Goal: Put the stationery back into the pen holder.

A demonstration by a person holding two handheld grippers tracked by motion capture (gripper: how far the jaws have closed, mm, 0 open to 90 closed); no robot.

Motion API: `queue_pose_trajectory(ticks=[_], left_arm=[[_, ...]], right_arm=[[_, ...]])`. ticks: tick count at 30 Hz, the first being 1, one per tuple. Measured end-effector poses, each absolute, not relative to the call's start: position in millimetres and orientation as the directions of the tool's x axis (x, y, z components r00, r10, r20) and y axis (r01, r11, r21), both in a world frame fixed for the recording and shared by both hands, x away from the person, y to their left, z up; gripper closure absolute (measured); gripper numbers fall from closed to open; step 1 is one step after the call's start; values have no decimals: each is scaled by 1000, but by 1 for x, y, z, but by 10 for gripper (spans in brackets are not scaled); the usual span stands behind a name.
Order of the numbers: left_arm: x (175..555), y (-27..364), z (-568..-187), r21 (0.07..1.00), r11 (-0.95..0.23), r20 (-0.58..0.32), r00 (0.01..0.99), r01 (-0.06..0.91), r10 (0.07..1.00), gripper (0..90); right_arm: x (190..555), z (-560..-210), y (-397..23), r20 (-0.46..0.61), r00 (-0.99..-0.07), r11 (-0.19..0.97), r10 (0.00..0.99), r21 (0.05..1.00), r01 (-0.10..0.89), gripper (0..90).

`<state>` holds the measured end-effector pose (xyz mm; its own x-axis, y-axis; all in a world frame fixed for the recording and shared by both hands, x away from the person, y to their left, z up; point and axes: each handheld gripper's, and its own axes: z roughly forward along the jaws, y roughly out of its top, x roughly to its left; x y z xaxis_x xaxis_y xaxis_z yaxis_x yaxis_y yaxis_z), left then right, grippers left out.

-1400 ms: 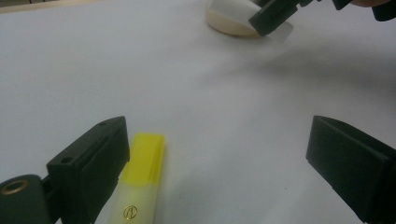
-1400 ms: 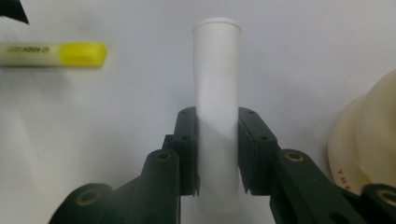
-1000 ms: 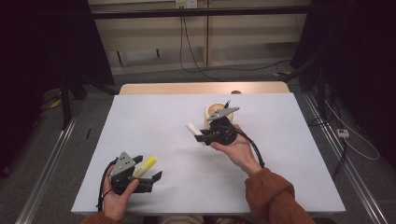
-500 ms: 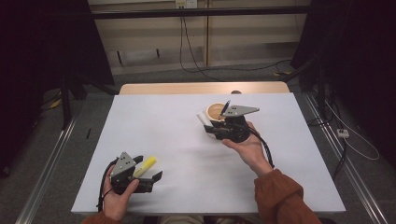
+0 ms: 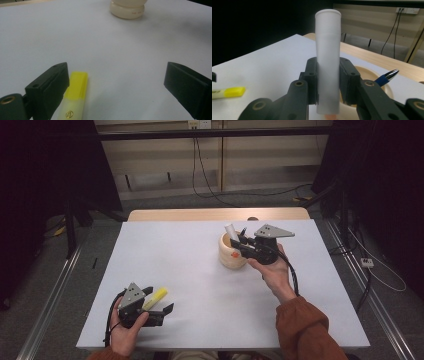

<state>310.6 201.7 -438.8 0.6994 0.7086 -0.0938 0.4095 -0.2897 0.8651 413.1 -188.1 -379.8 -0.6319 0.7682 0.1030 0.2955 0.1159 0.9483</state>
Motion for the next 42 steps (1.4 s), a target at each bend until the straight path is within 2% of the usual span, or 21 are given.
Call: queue_pose_trajectory(ticks=[20, 36, 38, 42], left_arm=[[311, 203, -439, 866, -292, -89, 700, 406, 709, 60], [311, 203, -439, 866, -291, -90, 700, 406, 708, 60], [311, 204, -439, 867, -290, -89, 701, 404, 708, 60], [311, 203, -439, 867, -287, -95, 700, 407, 707, 60]], right_arm=[[441, -399, -186, 90, -594, 87, 800, 961, 263, 709], [451, -415, -188, 126, -578, 77, 806, 946, 314, 706], [451, -416, -187, 138, -577, 66, 805, 946, 318, 668], [449, -411, -187, 138, -581, 56, 802, 951, 304, 511]])
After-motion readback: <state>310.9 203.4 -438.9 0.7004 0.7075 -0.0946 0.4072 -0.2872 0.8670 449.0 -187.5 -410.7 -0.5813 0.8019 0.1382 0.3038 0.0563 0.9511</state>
